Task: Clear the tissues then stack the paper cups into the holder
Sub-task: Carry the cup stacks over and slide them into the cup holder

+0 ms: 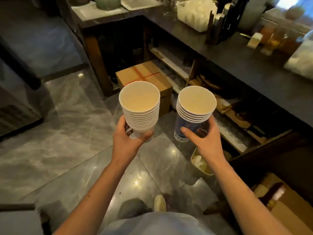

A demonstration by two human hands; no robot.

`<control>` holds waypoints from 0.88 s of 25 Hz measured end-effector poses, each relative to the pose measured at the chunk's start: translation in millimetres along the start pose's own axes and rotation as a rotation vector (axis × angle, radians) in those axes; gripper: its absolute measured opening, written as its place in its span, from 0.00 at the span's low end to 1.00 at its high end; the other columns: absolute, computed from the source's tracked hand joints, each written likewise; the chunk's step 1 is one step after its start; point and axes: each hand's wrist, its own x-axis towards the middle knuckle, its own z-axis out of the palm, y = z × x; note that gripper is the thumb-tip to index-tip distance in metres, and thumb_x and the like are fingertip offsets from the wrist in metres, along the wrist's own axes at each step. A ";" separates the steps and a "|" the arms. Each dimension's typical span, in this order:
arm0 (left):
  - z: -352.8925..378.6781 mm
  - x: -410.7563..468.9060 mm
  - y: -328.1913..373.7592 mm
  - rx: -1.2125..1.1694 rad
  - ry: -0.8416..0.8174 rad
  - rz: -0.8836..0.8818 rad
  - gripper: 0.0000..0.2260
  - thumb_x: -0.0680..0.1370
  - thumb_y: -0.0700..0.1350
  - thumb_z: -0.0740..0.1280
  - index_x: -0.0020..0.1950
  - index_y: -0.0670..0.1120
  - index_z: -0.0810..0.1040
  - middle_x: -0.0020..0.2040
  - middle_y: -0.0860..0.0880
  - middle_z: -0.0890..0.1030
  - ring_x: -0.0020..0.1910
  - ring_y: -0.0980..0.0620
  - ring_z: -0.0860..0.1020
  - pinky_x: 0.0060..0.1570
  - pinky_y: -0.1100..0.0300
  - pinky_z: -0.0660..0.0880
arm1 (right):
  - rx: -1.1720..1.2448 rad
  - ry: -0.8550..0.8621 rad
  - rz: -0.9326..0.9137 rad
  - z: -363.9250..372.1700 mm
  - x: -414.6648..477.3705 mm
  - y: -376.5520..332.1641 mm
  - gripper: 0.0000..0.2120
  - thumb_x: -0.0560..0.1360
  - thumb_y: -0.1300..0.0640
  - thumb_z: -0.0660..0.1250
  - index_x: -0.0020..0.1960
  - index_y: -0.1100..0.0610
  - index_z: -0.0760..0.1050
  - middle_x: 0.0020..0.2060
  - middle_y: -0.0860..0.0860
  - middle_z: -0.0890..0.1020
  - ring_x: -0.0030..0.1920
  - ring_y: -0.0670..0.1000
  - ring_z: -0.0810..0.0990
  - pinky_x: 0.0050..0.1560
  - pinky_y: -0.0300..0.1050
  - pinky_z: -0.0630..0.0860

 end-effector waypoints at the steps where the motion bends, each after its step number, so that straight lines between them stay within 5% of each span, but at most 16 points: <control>1: 7.5 23.7 1.5 -0.005 -0.009 0.005 0.39 0.64 0.48 0.82 0.71 0.52 0.70 0.65 0.56 0.78 0.63 0.60 0.77 0.62 0.61 0.76 | 0.005 0.021 0.026 1.2 21.3 -1.2 0.44 0.64 0.46 0.80 0.74 0.45 0.62 0.67 0.38 0.73 0.63 0.37 0.74 0.59 0.35 0.74; 6: 35.4 155.0 -10.1 -0.016 -0.097 0.046 0.37 0.64 0.51 0.82 0.65 0.65 0.66 0.59 0.70 0.76 0.60 0.70 0.74 0.53 0.75 0.73 | -0.026 0.088 0.077 21.6 132.2 6.7 0.45 0.59 0.35 0.78 0.71 0.40 0.61 0.68 0.38 0.70 0.68 0.44 0.71 0.65 0.48 0.73; 9: 43.4 248.7 -20.2 -0.030 -0.152 0.071 0.36 0.62 0.55 0.81 0.64 0.64 0.66 0.57 0.72 0.75 0.60 0.69 0.75 0.54 0.72 0.74 | -0.049 0.167 0.076 44.7 203.7 9.2 0.46 0.55 0.30 0.75 0.68 0.36 0.60 0.64 0.33 0.69 0.65 0.41 0.71 0.61 0.42 0.72; 13: 46.8 366.6 -16.7 -0.044 -0.276 0.085 0.36 0.62 0.58 0.81 0.64 0.66 0.66 0.60 0.68 0.75 0.62 0.67 0.74 0.55 0.64 0.75 | 0.023 0.258 0.118 75.2 286.0 -11.9 0.41 0.57 0.36 0.77 0.66 0.37 0.62 0.60 0.28 0.71 0.58 0.31 0.74 0.52 0.30 0.75; 20: 92.0 523.5 -12.2 -0.057 -0.470 0.096 0.33 0.62 0.60 0.80 0.61 0.69 0.68 0.58 0.72 0.74 0.59 0.68 0.74 0.48 0.68 0.76 | -0.011 0.421 0.196 92.1 400.1 -22.3 0.46 0.58 0.40 0.77 0.72 0.48 0.65 0.68 0.46 0.74 0.68 0.49 0.73 0.65 0.57 0.74; 22: 109.2 550.7 -12.4 -0.058 -0.513 0.089 0.34 0.61 0.60 0.80 0.63 0.67 0.69 0.60 0.68 0.76 0.59 0.64 0.76 0.51 0.59 0.79 | -0.017 0.461 0.193 87.3 421.1 -17.9 0.46 0.59 0.39 0.78 0.72 0.49 0.64 0.69 0.47 0.74 0.68 0.50 0.73 0.65 0.59 0.74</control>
